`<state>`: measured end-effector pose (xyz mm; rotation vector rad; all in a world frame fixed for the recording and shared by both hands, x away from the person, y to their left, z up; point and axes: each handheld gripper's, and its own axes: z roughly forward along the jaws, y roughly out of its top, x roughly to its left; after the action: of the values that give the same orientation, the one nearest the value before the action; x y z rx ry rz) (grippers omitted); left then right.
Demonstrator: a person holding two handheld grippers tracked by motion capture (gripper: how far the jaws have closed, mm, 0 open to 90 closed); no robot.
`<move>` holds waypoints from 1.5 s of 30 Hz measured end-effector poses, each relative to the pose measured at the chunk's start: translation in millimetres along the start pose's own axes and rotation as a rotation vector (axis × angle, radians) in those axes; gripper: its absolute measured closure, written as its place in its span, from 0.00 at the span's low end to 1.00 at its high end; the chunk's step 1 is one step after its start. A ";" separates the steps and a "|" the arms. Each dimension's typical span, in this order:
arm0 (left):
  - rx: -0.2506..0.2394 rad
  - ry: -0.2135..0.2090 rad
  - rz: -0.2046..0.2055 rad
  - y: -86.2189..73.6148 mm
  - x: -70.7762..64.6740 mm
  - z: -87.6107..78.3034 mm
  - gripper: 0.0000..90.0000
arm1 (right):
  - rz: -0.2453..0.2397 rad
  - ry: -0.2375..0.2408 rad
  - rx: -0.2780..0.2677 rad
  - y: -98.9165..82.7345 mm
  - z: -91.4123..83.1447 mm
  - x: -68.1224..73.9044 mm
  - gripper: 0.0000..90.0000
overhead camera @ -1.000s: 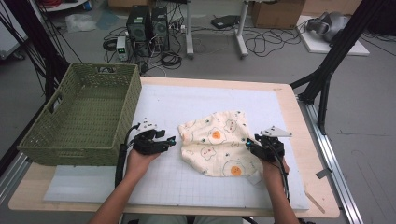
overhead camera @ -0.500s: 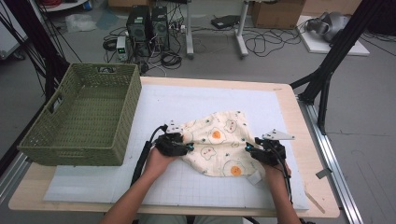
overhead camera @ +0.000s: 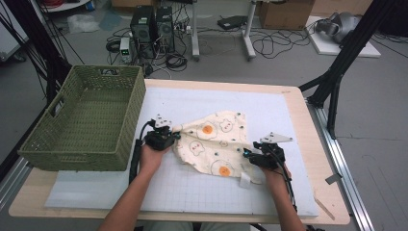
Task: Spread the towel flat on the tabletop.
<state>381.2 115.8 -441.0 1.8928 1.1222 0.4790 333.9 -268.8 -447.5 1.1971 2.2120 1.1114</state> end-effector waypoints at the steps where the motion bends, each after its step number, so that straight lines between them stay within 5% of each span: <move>1: -0.005 0.004 -0.011 -0.2 3.0 -1.1 0.96 | 0.000 0.011 0.000 2.3 3.7 3.7 0.53; 4: -0.015 -0.004 -0.018 -0.8 7.7 -2.4 0.96 | -0.024 0.023 0.008 9.4 16.1 13.2 0.54; 8: -0.027 -0.013 -0.006 -0.3 1.9 1.3 0.96 | -0.070 0.036 0.046 17.5 28.2 22.2 0.91; 11: -0.035 -0.008 -0.004 -0.7 0.7 4.4 0.96 | -0.086 -0.014 0.049 21.1 31.3 22.2 0.96; 13: -0.040 -0.009 -0.022 -1.4 0.4 6.6 0.90 | -0.066 -0.087 0.037 21.3 30.9 15.2 0.96; 15: -0.044 -0.015 -0.077 -1.2 0.7 7.1 0.67 | -0.021 -0.176 0.027 19.3 27.9 4.3 0.96; 17: -0.048 -0.033 -0.083 -0.1 -1.4 5.5 0.54 | 0.038 -0.210 0.027 15.8 24.9 -6.5 0.96; 20: -0.057 -0.049 -0.055 1.6 -5.6 0.7 0.52 | 0.039 -0.223 0.024 15.1 21.1 -8.3 0.94; 26: -0.040 -0.076 -0.011 -4.0 -10.9 -14.0 0.52 | 0.023 -0.174 -0.029 17.7 9.4 -3.4 0.74; 29: -0.001 -0.068 0.000 -11.2 -9.3 -23.7 0.51 | 0.007 -0.165 -0.049 17.3 -0.4 -2.1 0.69; 33: -0.013 -0.068 0.014 -17.7 -7.1 -36.7 0.52 | -0.003 -0.140 -0.066 12.1 -18.0 -2.5 0.65; 40: -0.022 -0.224 0.089 -21.9 -25.0 -40.0 0.60 | -0.025 -0.123 -0.060 -3.0 -37.1 -3.5 0.62; 45: 0.051 -0.241 0.166 -23.2 -45.9 -21.4 0.59 | -0.021 -0.090 -0.070 -8.1 -42.0 -2.2 0.62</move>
<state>330.8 92.3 -443.9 2.0364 0.8307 0.3046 303.7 -292.5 -428.4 1.1688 2.0965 1.0951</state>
